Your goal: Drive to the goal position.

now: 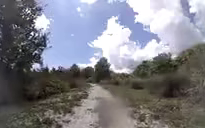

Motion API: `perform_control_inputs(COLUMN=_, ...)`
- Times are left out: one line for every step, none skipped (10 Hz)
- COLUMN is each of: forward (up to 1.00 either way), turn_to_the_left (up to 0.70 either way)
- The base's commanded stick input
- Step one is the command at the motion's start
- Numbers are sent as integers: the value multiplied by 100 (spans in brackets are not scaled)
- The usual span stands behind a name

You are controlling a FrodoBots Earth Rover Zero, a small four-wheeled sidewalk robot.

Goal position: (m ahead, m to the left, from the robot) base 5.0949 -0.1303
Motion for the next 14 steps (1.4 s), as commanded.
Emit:
perform_control_inputs(forward=70, turn_to_the_left=0)
perform_control_inputs(forward=70, turn_to_the_left=0)
perform_control_inputs(forward=70, turn_to_the_left=0)
perform_control_inputs(forward=70, turn_to_the_left=0)
perform_control_inputs(forward=70, turn_to_the_left=0)
perform_control_inputs(forward=70, turn_to_the_left=0)
perform_control_inputs(forward=70, turn_to_the_left=0)
perform_control_inputs(forward=70, turn_to_the_left=0)
perform_control_inputs(forward=70, turn_to_the_left=0)
perform_control_inputs(forward=70, turn_to_the_left=0)
perform_control_inputs(forward=70, turn_to_the_left=0)
perform_control_inputs(forward=70, turn_to_the_left=0)
perform_control_inputs(forward=70, turn_to_the_left=0)
perform_control_inputs(forward=70, turn_to_the_left=0)
